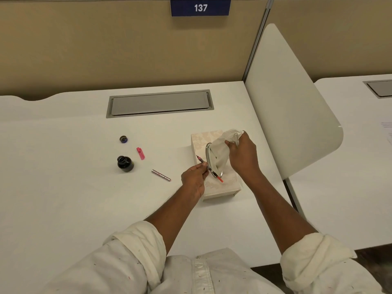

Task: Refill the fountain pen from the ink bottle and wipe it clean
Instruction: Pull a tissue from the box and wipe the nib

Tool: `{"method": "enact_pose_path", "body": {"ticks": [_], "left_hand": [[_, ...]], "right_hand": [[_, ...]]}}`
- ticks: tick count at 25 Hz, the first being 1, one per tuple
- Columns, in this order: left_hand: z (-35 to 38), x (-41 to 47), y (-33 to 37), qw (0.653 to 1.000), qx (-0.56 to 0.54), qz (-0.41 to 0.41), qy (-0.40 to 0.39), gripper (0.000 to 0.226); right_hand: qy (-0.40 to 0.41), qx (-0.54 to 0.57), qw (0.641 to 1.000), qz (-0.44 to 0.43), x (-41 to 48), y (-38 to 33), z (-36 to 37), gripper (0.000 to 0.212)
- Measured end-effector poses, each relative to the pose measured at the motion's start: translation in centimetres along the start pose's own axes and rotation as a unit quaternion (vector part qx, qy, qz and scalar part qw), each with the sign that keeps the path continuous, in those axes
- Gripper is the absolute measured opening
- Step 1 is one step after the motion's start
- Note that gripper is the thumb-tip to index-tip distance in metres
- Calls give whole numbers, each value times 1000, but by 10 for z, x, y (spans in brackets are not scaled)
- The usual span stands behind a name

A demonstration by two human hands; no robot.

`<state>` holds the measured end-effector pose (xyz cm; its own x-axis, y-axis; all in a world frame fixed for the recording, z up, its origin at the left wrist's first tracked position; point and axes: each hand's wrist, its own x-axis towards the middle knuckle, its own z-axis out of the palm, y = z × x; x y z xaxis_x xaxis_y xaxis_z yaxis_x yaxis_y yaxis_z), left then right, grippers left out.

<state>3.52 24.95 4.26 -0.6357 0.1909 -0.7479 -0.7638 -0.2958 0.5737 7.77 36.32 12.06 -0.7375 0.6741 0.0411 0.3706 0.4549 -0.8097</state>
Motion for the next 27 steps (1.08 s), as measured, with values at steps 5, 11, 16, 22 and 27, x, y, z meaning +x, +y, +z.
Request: {"method": "enact_pose_path", "body": {"ticks": [5,11,16,22,27], "left_hand": [[0,2,0,1000,-3,-1,-5,26],[-3,1,1,1000,-16,-3,-22,23],[-20,-2,5,995,-71,-26,-67,7],[-44,-9,25,994,-80,4,-72,8],[-81,-23,57,994,-92,47,-41,9]], "right_hand": [[51,33,998,-14,5,-24,-16,16],[132,55,987,-67,18,-51,-51,19],[202,92,973,-71,14,-53,-63,26],[268,194,942,-48,9,-56,-73,43],[218,219,950,-37,2,-70,-48,48]]}}
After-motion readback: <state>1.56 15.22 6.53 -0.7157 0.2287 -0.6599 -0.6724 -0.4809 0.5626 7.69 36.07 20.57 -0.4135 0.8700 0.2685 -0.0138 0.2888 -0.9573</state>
